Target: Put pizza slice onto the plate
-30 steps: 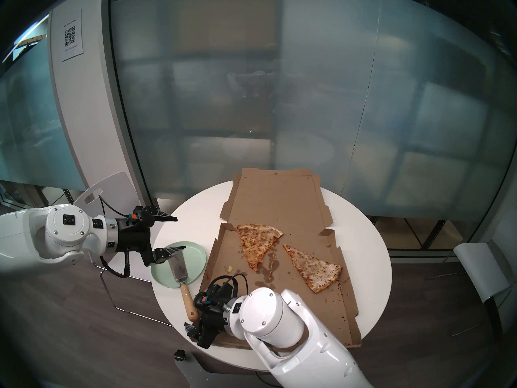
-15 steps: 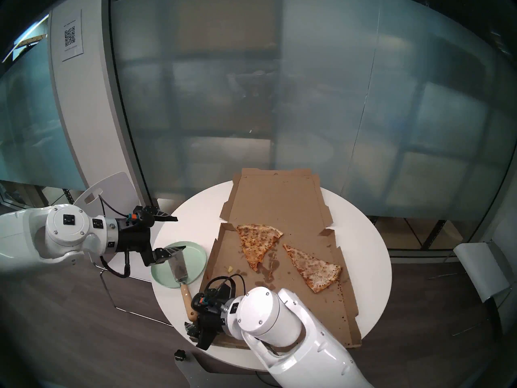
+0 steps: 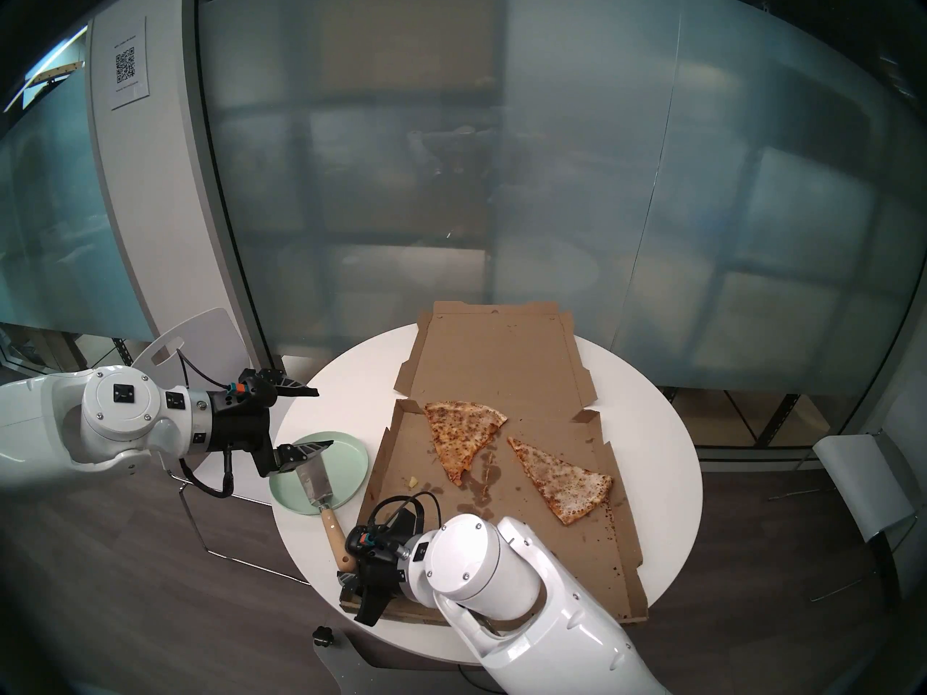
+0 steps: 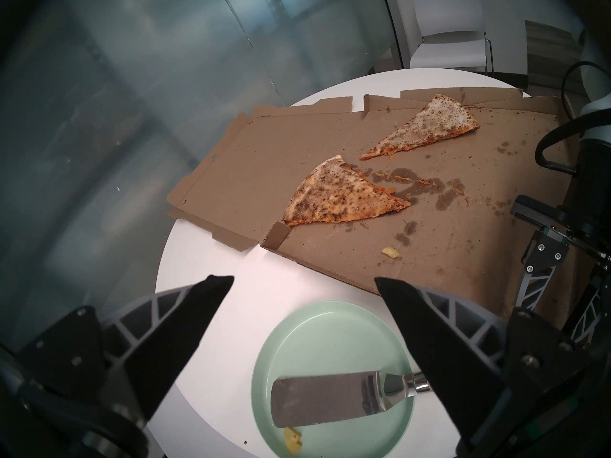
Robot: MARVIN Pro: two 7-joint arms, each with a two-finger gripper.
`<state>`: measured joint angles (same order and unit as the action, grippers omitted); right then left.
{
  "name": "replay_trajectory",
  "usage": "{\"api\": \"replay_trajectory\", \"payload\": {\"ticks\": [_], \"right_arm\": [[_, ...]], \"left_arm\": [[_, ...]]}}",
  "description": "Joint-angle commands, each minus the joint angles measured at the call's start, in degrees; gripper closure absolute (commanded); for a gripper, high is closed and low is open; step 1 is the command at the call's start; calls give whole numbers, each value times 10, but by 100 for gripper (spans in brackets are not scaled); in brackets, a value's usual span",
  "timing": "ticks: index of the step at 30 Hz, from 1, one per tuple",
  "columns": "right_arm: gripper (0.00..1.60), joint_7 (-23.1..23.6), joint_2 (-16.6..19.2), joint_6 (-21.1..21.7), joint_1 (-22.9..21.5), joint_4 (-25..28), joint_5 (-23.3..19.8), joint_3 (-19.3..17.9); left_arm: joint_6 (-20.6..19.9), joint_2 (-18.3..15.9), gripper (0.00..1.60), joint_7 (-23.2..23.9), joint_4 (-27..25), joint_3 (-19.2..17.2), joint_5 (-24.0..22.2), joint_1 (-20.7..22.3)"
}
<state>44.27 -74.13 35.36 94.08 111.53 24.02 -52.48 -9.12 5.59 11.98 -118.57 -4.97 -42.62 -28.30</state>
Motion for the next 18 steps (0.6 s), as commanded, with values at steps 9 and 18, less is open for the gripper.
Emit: {"api": "replay_trajectory", "payload": {"ticks": [9,18], "right_arm": [[82,-10,-13,-6,-4,7,-8,-11],[85,-13,-19,-6,-13,5,-11,-18]], "left_arm": [[0,1,0,1,1,-8,0,8],[0,1,0,1,1,-8,0,8]]}}
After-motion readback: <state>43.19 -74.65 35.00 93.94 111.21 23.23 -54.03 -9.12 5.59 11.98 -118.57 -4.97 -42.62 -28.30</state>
